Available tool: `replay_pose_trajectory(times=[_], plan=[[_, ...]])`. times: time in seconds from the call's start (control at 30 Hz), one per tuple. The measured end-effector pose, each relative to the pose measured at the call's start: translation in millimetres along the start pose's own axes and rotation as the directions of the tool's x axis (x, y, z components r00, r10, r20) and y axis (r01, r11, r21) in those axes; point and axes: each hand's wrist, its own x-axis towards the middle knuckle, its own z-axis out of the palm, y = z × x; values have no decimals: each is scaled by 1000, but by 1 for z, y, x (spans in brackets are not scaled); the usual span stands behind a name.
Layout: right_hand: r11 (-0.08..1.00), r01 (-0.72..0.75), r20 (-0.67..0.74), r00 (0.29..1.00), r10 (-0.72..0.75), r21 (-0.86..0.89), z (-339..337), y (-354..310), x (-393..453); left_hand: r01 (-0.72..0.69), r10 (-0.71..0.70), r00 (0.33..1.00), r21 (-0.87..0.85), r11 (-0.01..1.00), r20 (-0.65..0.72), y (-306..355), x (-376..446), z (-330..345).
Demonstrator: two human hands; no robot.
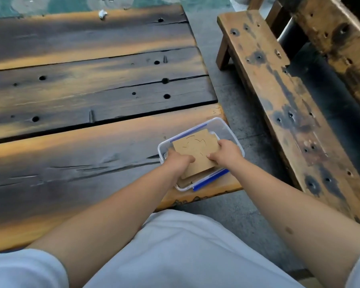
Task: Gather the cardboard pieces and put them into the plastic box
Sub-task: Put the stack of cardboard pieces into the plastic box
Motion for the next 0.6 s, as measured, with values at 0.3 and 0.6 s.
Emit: replay_pose_trajectory(times=[0.3,0.6], plan=[[979,-11,93,995,30,-202,8,-6,18,56,-54,998,60,997,-33,-5,15,9],[991,-22,153,987,42,-134,21,-7,15,24,-12,999,411,911,-32,-4,26,-4]])
